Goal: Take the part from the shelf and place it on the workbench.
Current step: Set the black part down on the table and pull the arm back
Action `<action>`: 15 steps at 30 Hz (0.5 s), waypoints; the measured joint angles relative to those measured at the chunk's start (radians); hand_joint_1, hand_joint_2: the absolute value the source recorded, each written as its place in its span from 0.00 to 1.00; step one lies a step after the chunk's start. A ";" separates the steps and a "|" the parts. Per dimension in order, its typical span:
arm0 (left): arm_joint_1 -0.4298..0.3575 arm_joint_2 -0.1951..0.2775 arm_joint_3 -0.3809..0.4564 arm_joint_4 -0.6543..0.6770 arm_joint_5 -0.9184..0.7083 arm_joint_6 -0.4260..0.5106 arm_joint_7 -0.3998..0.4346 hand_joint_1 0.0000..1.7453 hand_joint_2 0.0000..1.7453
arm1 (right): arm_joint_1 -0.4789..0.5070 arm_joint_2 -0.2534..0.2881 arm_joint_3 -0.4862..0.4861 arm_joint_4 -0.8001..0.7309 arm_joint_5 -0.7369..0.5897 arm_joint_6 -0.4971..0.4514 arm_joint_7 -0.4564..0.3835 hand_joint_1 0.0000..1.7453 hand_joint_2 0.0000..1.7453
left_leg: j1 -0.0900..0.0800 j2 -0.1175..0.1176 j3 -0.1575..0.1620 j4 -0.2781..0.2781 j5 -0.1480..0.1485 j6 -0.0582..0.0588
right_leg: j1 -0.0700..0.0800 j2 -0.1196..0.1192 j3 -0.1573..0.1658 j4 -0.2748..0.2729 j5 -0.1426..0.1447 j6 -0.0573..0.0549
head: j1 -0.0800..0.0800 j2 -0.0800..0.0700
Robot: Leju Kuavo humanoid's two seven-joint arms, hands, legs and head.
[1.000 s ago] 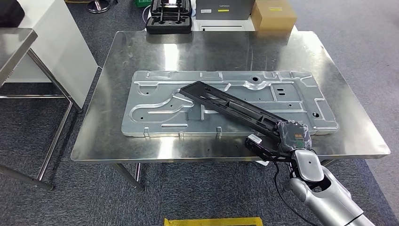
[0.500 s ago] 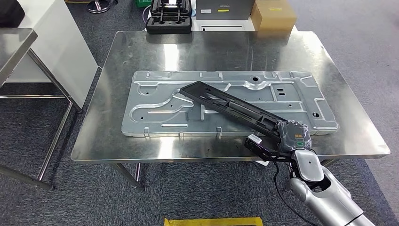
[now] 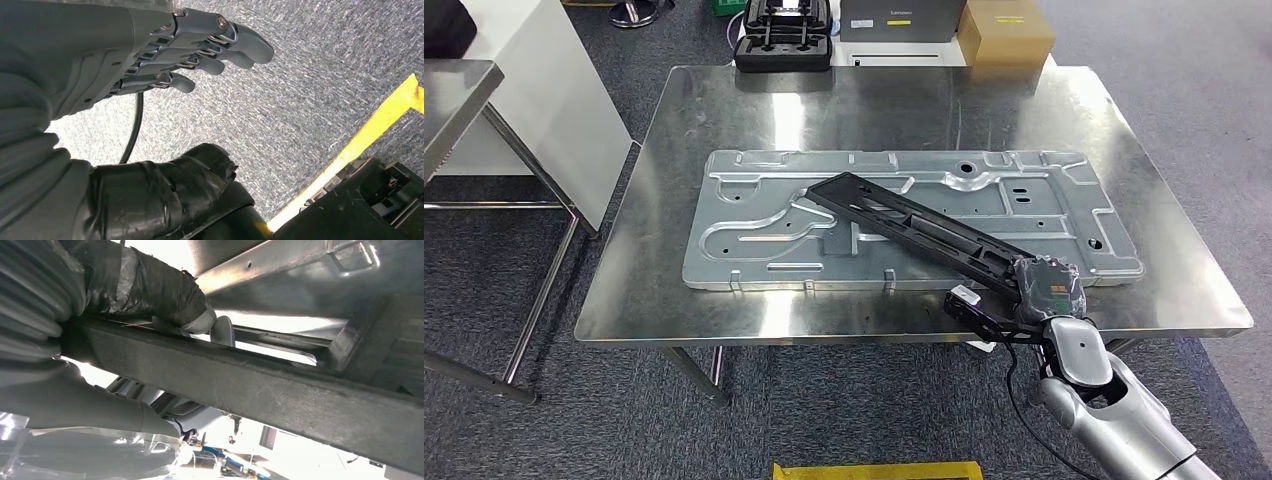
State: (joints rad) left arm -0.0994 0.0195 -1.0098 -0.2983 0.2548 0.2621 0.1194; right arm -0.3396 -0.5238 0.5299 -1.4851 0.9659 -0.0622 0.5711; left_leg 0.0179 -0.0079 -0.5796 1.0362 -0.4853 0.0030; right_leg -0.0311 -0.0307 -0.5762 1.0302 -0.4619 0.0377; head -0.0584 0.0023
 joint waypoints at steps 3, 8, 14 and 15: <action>0.000 0.000 0.000 0.000 0.000 0.000 0.000 0.00 1.00 | 0.000 0.000 0.000 0.000 0.000 0.000 0.000 1.00 1.00 | 0.000 0.000 0.000 0.000 0.000 0.000 | 0.000 0.000 0.000 0.000 0.000 0.000 | 0.000 0.000; 0.000 0.000 0.000 0.000 0.000 0.000 0.000 0.00 1.00 | 0.000 0.000 0.000 0.000 0.000 0.000 0.000 1.00 1.00 | 0.000 0.000 0.000 0.000 0.000 0.000 | 0.000 0.000 0.000 0.000 0.000 0.000 | 0.000 0.000; 0.000 0.000 0.000 0.000 0.000 0.000 0.000 0.00 1.00 | 0.000 0.000 0.000 0.000 0.000 0.000 0.000 1.00 1.00 | 0.000 0.000 0.000 0.000 0.000 0.000 | 0.000 0.000 0.000 0.000 0.000 0.000 | 0.000 0.000; 0.000 0.000 0.000 0.000 0.000 0.000 0.000 0.00 1.00 | 0.000 0.000 0.000 0.000 0.000 0.000 0.000 1.00 1.00 | 0.000 0.000 0.000 0.000 0.000 0.000 | 0.000 0.000 0.000 0.000 0.000 0.000 | 0.000 0.000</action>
State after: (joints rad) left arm -0.0994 0.0195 -1.0098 -0.2983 0.2549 0.2621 0.1194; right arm -0.3396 -0.5238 0.5299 -1.4851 0.9659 -0.0622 0.5711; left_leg 0.0179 -0.0079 -0.5795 1.0362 -0.4852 0.0030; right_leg -0.0311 -0.0307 -0.5761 1.0302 -0.4619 0.0377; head -0.0584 0.0023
